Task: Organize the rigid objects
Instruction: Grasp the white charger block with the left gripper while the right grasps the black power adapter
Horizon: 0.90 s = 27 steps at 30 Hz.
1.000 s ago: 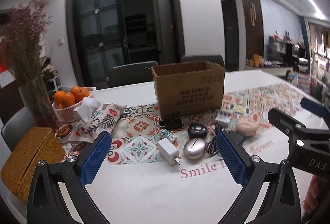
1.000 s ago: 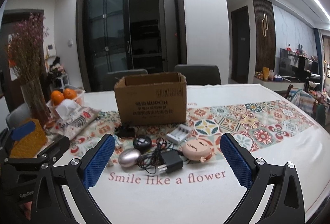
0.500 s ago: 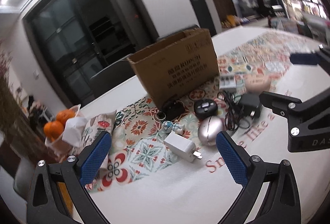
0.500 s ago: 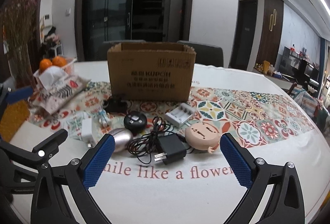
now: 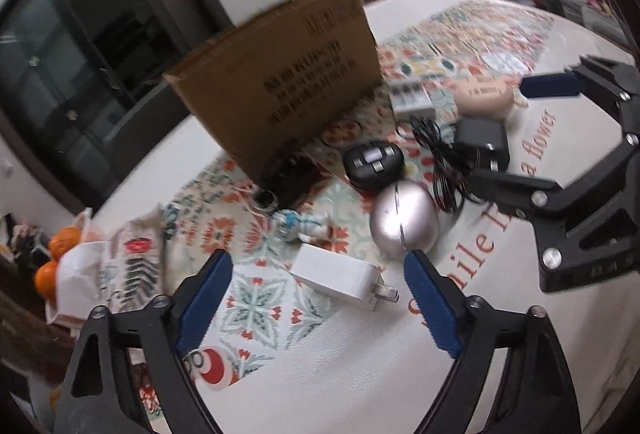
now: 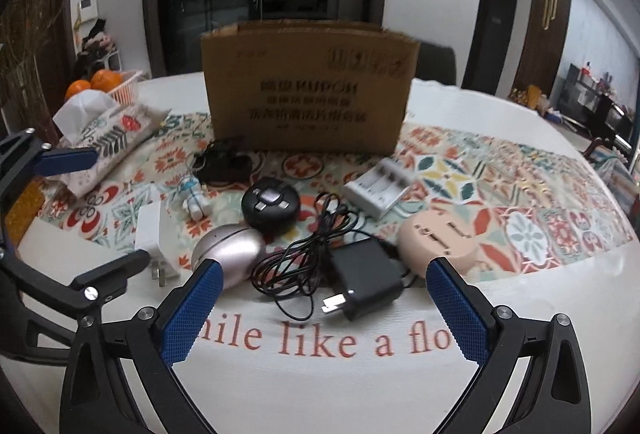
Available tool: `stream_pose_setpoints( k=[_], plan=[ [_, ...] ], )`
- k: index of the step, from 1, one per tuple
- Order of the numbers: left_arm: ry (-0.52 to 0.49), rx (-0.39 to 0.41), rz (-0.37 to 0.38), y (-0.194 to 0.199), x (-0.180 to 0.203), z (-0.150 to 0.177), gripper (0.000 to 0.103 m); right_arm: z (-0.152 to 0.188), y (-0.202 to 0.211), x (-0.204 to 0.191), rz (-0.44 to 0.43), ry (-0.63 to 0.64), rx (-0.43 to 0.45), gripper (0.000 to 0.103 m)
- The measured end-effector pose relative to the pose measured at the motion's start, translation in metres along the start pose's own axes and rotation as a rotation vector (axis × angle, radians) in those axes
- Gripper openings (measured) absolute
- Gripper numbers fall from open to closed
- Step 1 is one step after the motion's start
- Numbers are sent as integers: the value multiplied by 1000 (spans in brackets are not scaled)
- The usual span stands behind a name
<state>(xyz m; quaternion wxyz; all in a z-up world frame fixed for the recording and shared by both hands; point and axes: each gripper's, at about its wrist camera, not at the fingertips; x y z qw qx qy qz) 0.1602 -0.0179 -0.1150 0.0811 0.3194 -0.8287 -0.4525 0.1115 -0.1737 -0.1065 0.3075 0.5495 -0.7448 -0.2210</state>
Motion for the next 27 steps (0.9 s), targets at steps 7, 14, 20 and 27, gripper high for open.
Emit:
stream_pose_setpoints(
  k=[7, 14, 20, 27],
  plan=[
    [-29, -92, 84, -20, -9, -4, 79, -6, -24, -2, 39, 12, -63, 98],
    [-49, -147, 131, -31, -11, -4, 72, -9, -36, 1, 55, 53, -133, 88],
    [-37, -163, 166, -37, -12, -5, 66, -9, -43, 2, 32, 82, -169, 77],
    [9, -169, 185, -45, -14, 0, 62, -7, -55, 5, 33, 101, -203, 71]
  ],
)
Point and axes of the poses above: each gripper's, at about its wrist camera, not at the fingertips, and y roughly against the way its jaws point, x to its right, z to its underside, and after that the axes turned 14 degrees about z, right-handed
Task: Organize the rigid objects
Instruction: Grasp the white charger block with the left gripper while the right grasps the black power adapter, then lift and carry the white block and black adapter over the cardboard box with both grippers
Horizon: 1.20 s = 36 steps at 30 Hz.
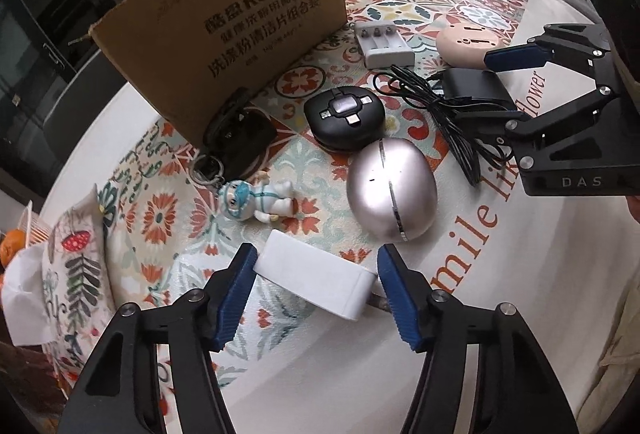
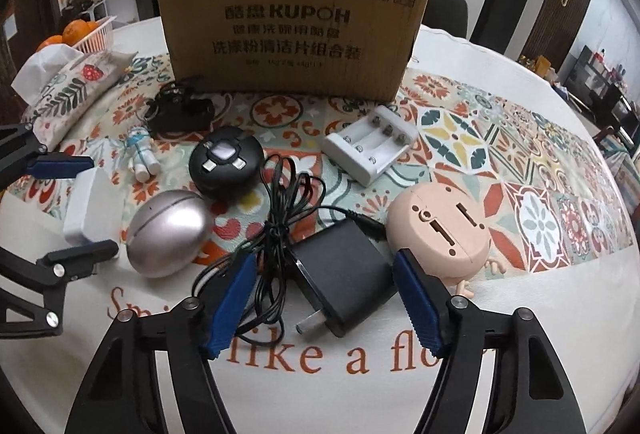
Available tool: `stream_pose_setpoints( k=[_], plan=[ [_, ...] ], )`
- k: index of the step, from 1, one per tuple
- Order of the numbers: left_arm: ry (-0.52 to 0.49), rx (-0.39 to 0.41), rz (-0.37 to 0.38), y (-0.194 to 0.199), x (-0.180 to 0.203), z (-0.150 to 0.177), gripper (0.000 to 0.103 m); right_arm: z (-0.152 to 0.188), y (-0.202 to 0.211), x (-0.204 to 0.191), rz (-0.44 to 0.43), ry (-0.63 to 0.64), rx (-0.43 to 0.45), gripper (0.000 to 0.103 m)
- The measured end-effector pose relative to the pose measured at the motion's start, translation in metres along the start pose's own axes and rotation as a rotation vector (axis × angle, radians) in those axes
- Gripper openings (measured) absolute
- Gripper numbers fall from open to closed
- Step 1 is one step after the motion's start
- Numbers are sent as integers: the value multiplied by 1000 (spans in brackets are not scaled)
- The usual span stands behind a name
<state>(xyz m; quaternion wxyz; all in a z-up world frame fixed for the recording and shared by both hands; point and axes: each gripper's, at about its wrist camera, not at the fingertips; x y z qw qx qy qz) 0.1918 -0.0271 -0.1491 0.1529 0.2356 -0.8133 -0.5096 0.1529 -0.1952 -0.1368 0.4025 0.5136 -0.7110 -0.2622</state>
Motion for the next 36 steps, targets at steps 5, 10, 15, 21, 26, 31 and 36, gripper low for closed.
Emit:
stream_pose_setpoints(
  k=[5, 10, 15, 21, 26, 31, 36],
  plan=[
    [69, -5, 52, -8, -1, 4, 58, 1, -5, 1, 2, 18, 0, 71],
    [143, 16, 65, -11, -4, 8, 56, -2, -9, 0, -13, 30, -15, 72],
    [189, 51, 83, -12, -4, 13, 55, -2, -8, -5, -35, 68, -22, 72],
    [269, 94, 100, -14, -9, 16, 53, -6, -13, -15, -58, 115, -29, 75],
    [292, 124, 87, -14, -7, 15, 53, -12, -25, -10, -136, 81, -80, 76],
    [319, 148, 80, -14, -5, 14, 53, -7, -20, -9, -172, 57, -58, 67],
    [366, 184, 55, -8, -3, 17, 53, -1, -14, -2, -184, 17, -44, 65]
  ],
)
Point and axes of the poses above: each gripper's, at about its wrist camera, not at the fingertips, and y roughly against the way its jaws point, x to its right, z to its underside, and after that the axes turned 14 degrees about z, right-handed
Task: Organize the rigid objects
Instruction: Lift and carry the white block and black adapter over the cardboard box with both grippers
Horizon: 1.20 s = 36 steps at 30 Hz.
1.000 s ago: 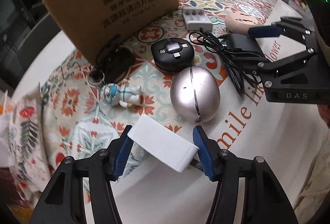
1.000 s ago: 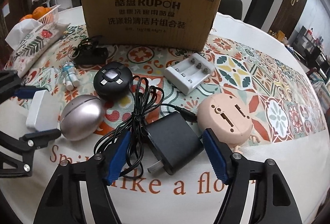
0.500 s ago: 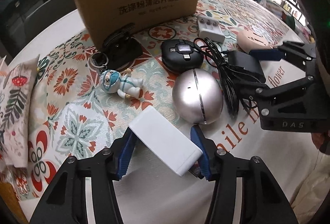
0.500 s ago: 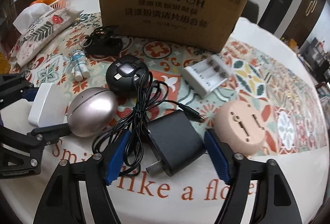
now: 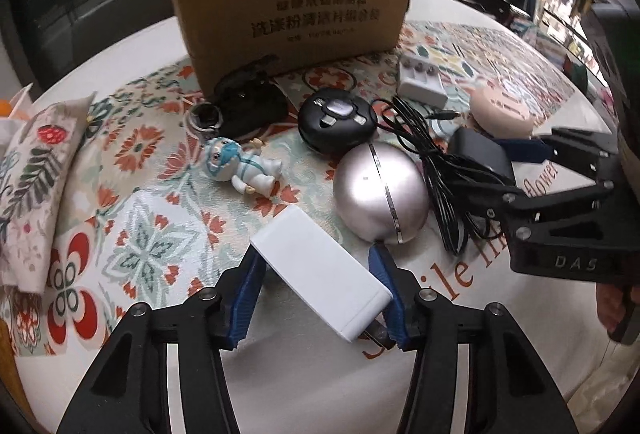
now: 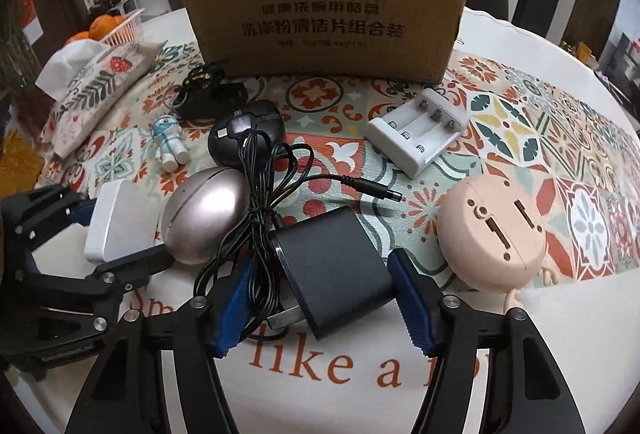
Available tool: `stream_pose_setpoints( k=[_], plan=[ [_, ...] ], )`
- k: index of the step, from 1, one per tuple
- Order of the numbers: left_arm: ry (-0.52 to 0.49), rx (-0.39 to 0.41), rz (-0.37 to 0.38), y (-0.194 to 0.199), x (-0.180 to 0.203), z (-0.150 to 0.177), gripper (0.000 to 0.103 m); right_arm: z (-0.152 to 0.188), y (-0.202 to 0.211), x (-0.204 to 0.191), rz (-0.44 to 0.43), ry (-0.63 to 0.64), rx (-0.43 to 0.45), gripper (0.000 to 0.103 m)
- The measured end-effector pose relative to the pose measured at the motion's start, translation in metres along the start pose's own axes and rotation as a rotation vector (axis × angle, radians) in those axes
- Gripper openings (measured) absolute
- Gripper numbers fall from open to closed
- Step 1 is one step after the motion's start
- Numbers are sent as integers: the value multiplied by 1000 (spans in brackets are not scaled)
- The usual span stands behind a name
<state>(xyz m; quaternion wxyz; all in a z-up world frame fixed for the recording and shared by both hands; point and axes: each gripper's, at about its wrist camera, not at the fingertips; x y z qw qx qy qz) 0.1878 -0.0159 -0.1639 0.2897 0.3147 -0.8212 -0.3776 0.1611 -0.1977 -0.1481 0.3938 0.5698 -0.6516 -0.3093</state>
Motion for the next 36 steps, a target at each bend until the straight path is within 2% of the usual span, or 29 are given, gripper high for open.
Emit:
stream_pose_setpoints(
  k=[11, 23, 27, 36],
  plan=[
    [47, 123, -47, 28, 12, -8, 53, 2, 20, 9, 4, -35, 57, 65],
    [71, 290, -111, 73, 32, -30, 53, -13, 65, 22, 14, -78, 216, 65],
    [83, 325, -121, 83, 34, -40, 53, -20, 82, 25, 25, -79, 286, 65],
    [90, 393, -130, 101, 35, -66, 53, -43, 101, 34, 19, -108, 377, 65]
  ],
)
Point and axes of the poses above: each gripper's, at about its wrist camera, not at the fingertips, and y roughly against the way its jaws point, x to its right, z to its underside, and after that the axes turned 14 degrees about z, right-handed
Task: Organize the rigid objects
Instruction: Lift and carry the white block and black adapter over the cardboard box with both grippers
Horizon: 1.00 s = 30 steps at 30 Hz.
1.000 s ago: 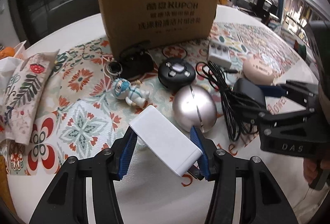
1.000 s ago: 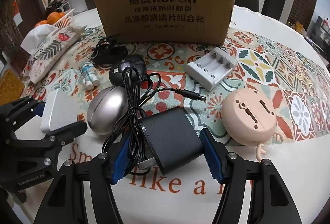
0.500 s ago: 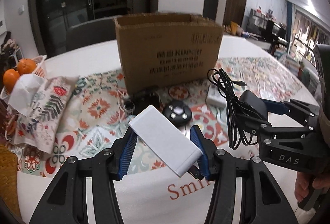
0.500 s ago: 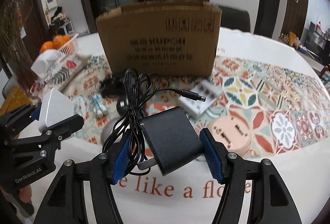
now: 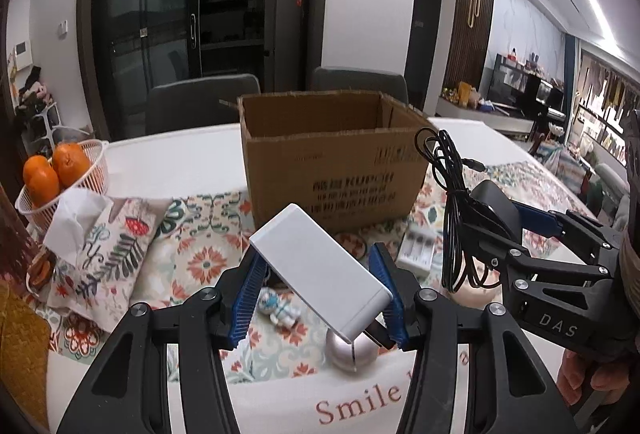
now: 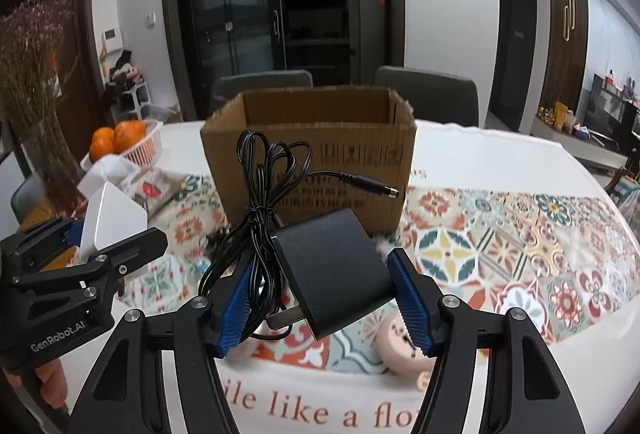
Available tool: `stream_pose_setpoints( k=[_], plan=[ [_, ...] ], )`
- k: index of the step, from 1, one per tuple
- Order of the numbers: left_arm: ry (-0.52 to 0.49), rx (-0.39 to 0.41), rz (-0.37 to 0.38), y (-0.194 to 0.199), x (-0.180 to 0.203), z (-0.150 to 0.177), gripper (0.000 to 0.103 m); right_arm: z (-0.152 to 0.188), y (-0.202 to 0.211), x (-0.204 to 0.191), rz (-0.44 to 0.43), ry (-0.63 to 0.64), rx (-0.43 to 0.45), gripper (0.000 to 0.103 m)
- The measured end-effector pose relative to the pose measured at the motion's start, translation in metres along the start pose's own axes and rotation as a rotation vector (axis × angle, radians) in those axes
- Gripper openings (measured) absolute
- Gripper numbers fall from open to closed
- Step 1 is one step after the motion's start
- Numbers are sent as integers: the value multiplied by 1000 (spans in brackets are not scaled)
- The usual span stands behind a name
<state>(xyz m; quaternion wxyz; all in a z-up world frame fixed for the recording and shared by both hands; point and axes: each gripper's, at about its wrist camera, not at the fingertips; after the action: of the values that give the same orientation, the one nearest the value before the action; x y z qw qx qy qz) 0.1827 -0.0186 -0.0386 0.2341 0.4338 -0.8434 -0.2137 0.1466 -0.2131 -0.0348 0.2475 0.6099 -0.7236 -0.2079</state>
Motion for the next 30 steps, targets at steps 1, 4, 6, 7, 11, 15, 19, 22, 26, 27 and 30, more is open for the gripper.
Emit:
stream_pose_setpoints(
  k=[1, 4, 6, 7, 11, 15, 19, 22, 26, 27, 30],
  plan=[
    [2, 5, 0, -1, 0, -4, 53, -4, 0, 1, 2, -4, 7, 65],
    [4, 24, 1, -1, 0, -17, 53, -15, -1, 3, -2, -23, 26, 65],
    [7, 32, -4, -2, -2, -25, 53, -22, -1, 5, -5, -34, 38, 65],
    [10, 38, -5, -3, -2, -30, 53, -27, -2, 6, -6, -40, 45, 65],
    [15, 57, -14, -6, -5, -48, 53, -42, -4, 8, -9, -55, 66, 65],
    [16, 66, -20, -12, -10, -64, 53, -58, -11, 9, -5, -63, 85, 65],
    [13, 67, -14, -21, -14, -83, 53, -75, -17, 12, -3, -65, 97, 65],
    [9, 54, -13, -31, -16, -99, 53, -87, -24, 14, -10, -67, 91, 65],
    [8, 27, -11, -44, -17, -116, 53, -103, -38, 19, -31, -84, 67, 65],
    [7, 16, -12, -49, -18, -121, 53, -108, -44, 20, -38, -85, 58, 65],
    [-3, -14, -30, -61, -17, -133, 53, -117, -56, 23, -51, -83, 25, 65]
  ],
)
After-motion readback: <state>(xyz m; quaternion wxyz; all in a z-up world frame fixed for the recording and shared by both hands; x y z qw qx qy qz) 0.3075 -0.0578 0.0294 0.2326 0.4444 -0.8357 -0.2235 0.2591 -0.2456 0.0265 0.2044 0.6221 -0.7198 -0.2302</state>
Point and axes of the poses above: each gripper's, at about its wrist camera, not at the fingertips, and y roughly against the way its jaws point, x to its right, z to its underside, and after that the axes turned 14 degrees about z, right-handed
